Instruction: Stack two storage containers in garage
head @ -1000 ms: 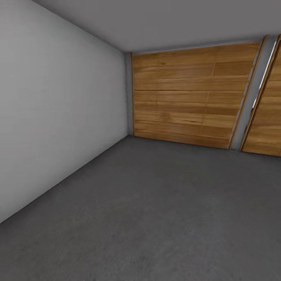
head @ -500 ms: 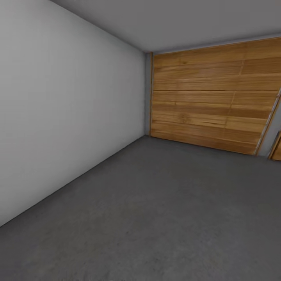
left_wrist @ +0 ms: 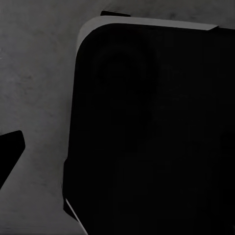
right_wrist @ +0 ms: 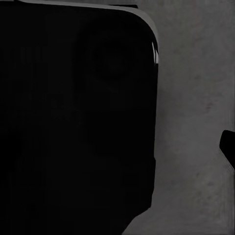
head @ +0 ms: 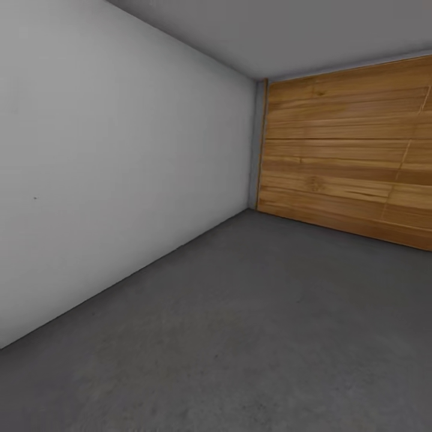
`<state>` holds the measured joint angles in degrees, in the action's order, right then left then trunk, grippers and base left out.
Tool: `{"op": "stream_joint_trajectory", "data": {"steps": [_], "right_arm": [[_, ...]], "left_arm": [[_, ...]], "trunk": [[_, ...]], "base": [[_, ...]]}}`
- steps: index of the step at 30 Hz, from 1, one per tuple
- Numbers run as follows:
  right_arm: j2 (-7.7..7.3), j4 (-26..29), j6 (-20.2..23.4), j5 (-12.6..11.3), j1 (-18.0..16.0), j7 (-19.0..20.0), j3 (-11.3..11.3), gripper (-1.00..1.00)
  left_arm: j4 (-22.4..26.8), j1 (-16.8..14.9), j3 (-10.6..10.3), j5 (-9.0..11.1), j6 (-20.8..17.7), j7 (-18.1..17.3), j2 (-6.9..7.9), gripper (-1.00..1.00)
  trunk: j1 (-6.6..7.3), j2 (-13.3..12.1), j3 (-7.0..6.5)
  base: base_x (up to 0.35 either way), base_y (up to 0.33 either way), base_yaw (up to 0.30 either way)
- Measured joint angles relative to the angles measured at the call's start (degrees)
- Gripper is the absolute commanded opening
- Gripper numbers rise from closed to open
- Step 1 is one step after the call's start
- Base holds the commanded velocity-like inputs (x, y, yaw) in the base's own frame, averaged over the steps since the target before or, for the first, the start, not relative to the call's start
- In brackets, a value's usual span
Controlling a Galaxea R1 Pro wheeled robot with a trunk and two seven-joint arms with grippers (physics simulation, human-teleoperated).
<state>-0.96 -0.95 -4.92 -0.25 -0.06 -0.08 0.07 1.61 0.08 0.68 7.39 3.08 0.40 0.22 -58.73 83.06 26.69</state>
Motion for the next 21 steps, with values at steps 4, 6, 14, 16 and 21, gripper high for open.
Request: {"op": "stream_joint_trajectory", "data": {"steps": [4,6,14,16,21], "right_arm": [[0.0,0.0,-0.04,0.01,0.0,-0.03,0.01,1.0],[0.0,0.0,-0.09,0.0,0.0,-0.06,0.01,1.0],[0.0,0.0,-0.06,0.01,0.0,-0.08,0.07,1.0],[-0.03,0.0,-0.1,0.0,0.0,-0.21,0.02,1.0],[-0.01,0.0,-0.11,0.01,0.0,-0.97,0.01,1.0]], "left_arm": [[-0.04,0.0,0.0,0.0,0.0,0.0,-0.01,1.0],[-0.02,0.0,0.0,0.02,0.0,0.0,-0.02,1.0],[-0.05,0.0,0.0,0.08,0.0,0.0,-0.03,1.0],[-0.05,0.0,0.0,0.04,0.0,0.0,-0.07,1.0],[-0.03,0.0,0.0,0.08,0.0,0.0,-0.08,1.0]], "trunk": [[0.0,0.0,0.0],[0.0,0.0,0.0],[0.0,0.0,0.0],[0.0,0.0,0.0],[0.0,0.0,0.0]], "base": [[0.0,0.0,0.3],[0.0,0.0,0.3],[0.0,0.0,0.3],[0.0,0.0,0.3],[0.0,0.0,0.3]]}}
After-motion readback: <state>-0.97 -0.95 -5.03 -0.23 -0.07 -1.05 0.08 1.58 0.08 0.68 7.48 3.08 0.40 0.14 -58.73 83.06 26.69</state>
